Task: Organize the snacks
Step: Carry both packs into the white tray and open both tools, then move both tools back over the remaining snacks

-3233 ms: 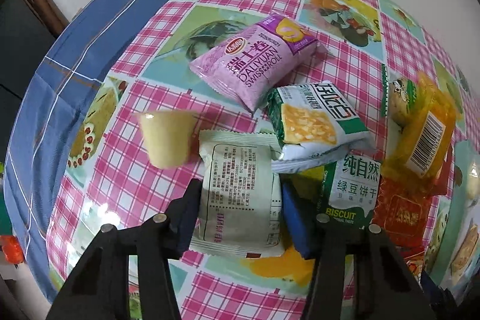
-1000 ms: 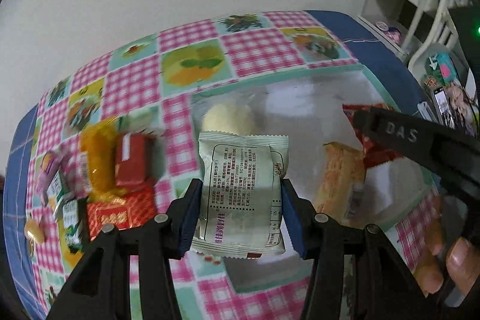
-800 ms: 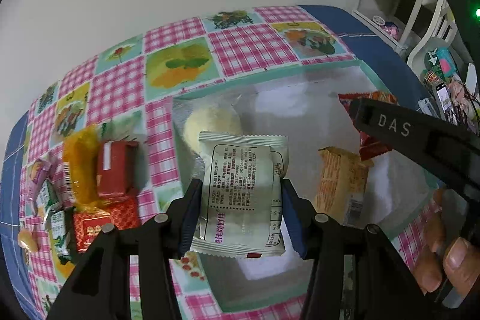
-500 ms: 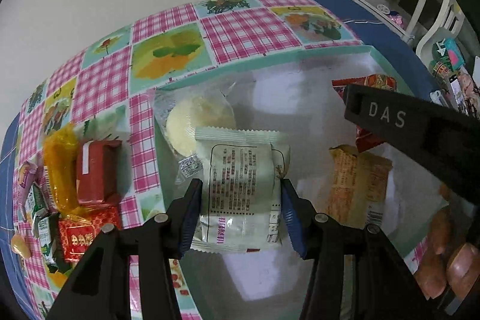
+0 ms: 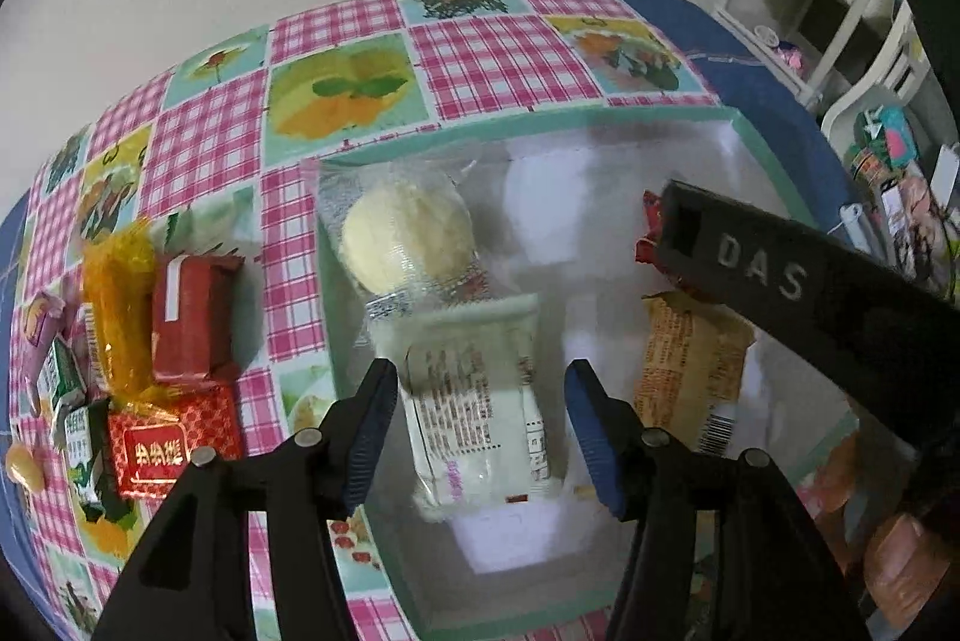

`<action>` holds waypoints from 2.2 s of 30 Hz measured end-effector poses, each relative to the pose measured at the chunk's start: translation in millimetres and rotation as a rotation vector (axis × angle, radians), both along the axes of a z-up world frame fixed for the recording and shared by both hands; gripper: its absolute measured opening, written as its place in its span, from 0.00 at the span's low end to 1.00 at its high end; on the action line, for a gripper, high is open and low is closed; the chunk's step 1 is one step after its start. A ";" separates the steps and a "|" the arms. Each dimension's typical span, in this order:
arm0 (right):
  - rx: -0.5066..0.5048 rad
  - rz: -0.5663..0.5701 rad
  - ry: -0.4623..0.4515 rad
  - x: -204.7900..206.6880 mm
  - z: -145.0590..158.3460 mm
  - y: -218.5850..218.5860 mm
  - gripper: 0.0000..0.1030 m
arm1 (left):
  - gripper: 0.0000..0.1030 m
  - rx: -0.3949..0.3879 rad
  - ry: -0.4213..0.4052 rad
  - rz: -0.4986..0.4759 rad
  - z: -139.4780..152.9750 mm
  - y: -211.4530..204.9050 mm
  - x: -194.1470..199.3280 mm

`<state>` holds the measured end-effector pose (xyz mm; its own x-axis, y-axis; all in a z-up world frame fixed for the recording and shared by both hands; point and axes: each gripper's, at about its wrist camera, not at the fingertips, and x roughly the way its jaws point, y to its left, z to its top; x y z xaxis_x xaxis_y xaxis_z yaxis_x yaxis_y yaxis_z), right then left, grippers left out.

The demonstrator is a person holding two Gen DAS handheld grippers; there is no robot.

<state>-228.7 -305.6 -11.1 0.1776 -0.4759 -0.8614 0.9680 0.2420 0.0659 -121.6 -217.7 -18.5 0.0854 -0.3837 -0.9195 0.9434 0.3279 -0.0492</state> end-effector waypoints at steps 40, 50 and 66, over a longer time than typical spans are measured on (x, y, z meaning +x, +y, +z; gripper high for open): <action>0.065 0.158 0.052 70.0 18.4 117.6 1.00 | 0.91 -0.049 -0.273 0.542 59.9 121.9 145.6; 0.054 0.224 -0.042 104.4 16.5 128.4 1.00 | 0.94 -0.051 -0.210 0.634 51.2 150.9 193.3; 0.168 0.398 -0.079 187.6 -17.8 157.0 1.00 | 1.00 0.004 -0.109 0.829 27.3 220.0 271.9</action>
